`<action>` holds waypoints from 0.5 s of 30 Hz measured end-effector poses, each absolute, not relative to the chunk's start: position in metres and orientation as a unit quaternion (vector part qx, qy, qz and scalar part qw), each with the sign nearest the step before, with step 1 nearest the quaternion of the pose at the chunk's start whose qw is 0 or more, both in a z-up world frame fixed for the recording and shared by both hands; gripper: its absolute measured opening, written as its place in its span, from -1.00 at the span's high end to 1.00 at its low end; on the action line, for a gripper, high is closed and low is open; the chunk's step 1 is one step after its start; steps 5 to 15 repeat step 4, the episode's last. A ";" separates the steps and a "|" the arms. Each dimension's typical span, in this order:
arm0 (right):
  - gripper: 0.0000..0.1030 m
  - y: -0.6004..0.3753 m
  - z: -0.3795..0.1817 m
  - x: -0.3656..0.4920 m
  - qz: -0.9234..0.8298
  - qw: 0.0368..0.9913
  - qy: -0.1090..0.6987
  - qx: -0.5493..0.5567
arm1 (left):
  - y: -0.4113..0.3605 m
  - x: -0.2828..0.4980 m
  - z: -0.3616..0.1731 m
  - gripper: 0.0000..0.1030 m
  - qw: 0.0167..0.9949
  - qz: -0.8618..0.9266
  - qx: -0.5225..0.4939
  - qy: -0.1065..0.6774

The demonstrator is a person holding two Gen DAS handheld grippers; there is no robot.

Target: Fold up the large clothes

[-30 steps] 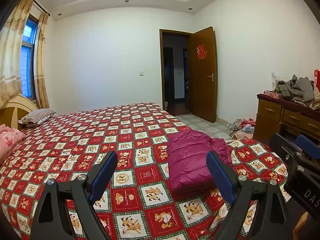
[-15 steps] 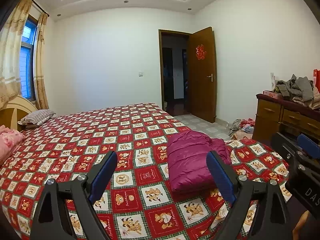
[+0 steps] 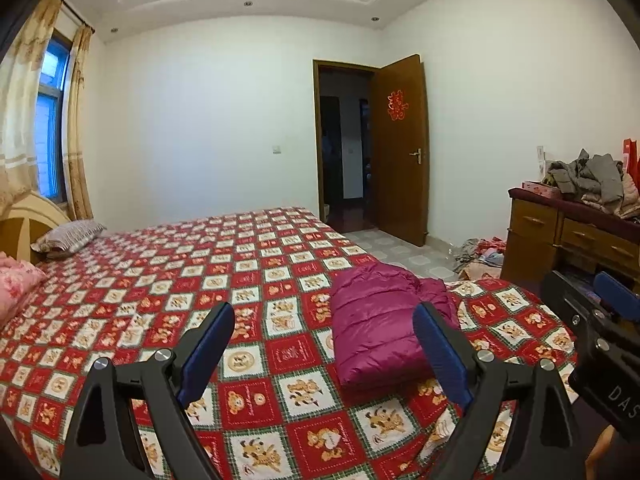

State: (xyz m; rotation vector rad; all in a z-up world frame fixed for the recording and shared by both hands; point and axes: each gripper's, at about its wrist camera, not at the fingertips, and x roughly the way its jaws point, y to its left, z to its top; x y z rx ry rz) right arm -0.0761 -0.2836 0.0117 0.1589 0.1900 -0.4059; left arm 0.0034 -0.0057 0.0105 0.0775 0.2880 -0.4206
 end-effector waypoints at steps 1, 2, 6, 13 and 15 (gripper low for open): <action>-0.71 -0.284 0.012 -0.076 -0.201 0.972 0.094 0.079 | -0.006 0.002 0.011 -0.77 0.967 -0.208 0.040 0.140; -0.71 -0.284 0.011 -0.076 -0.201 0.972 0.093 0.078 | -0.006 0.001 0.011 -0.77 0.967 -0.211 0.041 0.139; -0.71 -0.284 0.011 -0.077 -0.202 0.972 0.093 0.078 | -0.007 0.002 0.012 -0.77 0.966 -0.214 0.040 0.142; -0.71 -0.284 0.011 -0.077 -0.202 0.972 0.093 0.078 | -0.007 0.002 0.012 -0.77 0.966 -0.214 0.040 0.142; -0.71 -0.284 0.011 -0.077 -0.202 0.972 0.093 0.078 | -0.007 0.002 0.012 -0.77 0.966 -0.214 0.040 0.142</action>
